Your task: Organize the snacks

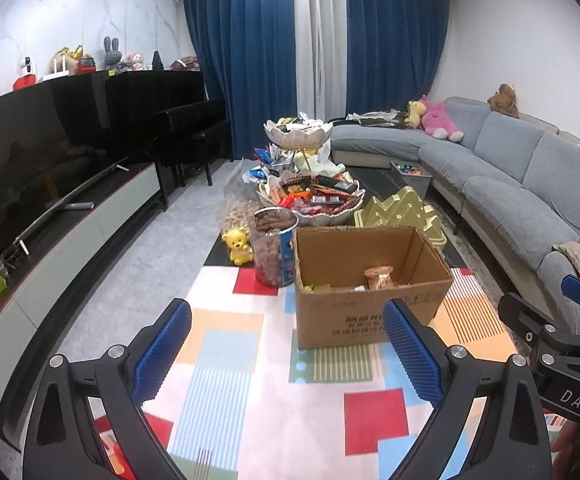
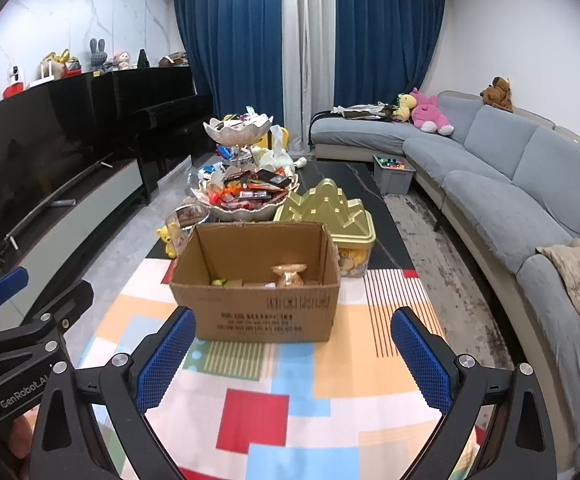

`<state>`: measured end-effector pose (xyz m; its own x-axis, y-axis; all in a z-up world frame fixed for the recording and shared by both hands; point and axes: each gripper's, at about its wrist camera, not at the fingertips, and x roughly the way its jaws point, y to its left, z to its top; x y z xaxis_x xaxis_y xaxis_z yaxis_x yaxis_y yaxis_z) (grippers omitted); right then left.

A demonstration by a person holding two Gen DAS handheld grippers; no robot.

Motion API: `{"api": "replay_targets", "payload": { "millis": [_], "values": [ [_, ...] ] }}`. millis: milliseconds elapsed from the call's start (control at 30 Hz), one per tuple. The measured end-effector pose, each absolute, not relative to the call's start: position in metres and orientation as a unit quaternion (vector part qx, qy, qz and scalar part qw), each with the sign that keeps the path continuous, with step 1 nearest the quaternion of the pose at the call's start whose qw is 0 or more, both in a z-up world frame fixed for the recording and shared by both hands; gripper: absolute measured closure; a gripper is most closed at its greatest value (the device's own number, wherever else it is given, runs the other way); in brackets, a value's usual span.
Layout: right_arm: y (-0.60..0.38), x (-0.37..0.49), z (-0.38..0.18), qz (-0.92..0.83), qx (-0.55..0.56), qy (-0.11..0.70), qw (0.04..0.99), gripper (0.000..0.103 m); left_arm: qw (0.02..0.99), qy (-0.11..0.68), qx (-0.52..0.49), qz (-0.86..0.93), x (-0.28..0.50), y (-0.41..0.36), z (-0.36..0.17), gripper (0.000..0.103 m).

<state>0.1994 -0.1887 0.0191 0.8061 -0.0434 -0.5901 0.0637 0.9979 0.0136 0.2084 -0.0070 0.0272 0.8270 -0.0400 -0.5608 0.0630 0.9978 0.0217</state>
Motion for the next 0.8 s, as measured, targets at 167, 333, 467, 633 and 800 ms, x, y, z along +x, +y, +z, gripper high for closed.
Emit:
{"api": "replay_targets", "payload": {
  "millis": [167, 333, 467, 633, 800],
  "values": [
    [-0.190, 0.176, 0.011, -0.029, 0.015, 0.313, 0.949, 0.004, 0.953, 0.301, 0.012, -0.024, 0.187, -0.003, 0.023, 0.005],
    [-0.191, 0.152, 0.000, -0.032, 0.014, 0.319, 0.947, 0.004, 0.951, 0.306, 0.018, -0.022, 0.163, -0.004, 0.015, 0.005],
    [-0.194, 0.130, -0.005, -0.040, 0.018, 0.314, 0.948, 0.004, 0.951, 0.308, 0.027, -0.020, 0.141, -0.007, 0.008, 0.005],
    [-0.196, 0.097, -0.008, -0.058, 0.015, 0.297, 0.953, 0.004, 0.951, 0.307, 0.027, -0.022, 0.118, -0.006, 0.002, 0.005],
    [-0.198, 0.068, -0.011, -0.061, 0.026, 0.288, 0.955, 0.004, 0.954, 0.296, 0.031, -0.024, 0.094, -0.007, -0.002, 0.003]
  ]
}}
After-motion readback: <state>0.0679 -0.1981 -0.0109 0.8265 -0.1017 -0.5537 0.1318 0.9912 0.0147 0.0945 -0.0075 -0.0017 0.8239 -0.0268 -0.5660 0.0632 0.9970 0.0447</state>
